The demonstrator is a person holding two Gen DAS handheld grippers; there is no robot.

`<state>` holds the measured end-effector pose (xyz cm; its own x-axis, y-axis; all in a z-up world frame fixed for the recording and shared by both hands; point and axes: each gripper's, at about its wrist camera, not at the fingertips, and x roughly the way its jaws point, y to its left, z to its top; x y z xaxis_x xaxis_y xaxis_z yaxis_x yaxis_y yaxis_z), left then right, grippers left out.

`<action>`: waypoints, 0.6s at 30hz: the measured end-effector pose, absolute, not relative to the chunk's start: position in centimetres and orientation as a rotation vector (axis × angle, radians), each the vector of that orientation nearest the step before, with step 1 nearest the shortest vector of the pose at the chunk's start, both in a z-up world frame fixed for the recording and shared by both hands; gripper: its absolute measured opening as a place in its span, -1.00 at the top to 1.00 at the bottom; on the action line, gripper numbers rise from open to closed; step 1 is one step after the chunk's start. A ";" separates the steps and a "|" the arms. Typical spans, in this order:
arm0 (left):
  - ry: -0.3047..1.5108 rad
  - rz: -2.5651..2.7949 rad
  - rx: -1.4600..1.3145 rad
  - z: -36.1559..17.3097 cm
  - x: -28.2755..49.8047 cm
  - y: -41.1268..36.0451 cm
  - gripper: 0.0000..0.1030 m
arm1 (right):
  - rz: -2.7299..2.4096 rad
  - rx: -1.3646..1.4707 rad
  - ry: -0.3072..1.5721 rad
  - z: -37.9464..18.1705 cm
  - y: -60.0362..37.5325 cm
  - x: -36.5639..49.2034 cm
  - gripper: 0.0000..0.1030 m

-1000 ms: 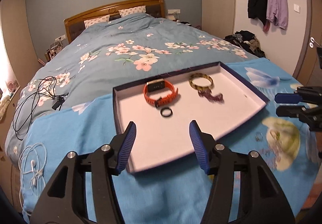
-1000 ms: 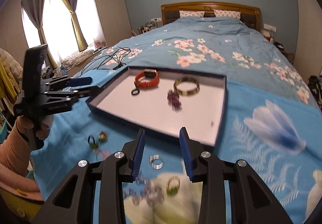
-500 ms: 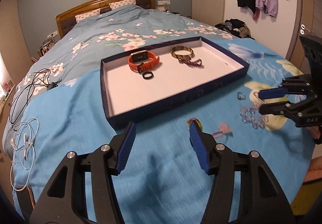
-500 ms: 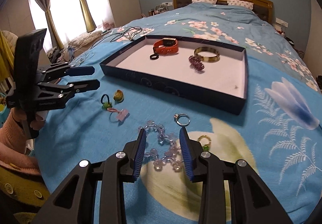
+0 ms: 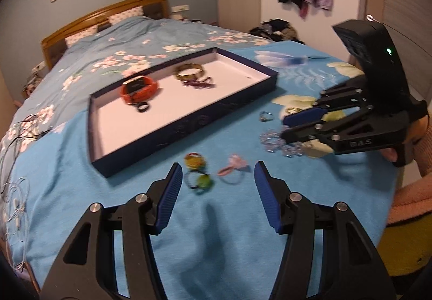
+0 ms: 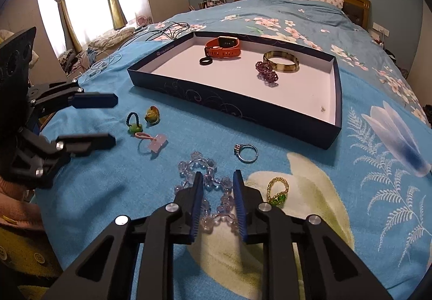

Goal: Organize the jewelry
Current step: 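Grasp the pink hair tie with left gripper while right grasps the clear bead bracelet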

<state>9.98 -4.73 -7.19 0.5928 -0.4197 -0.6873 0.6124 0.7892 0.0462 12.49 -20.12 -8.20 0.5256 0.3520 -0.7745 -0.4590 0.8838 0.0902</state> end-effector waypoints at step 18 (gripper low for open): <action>0.790 -0.651 0.323 -9.0 12.5 -7.5 0.07 | 0.511 -0.055 0.868 -7.2 -21.7 11.7 0.65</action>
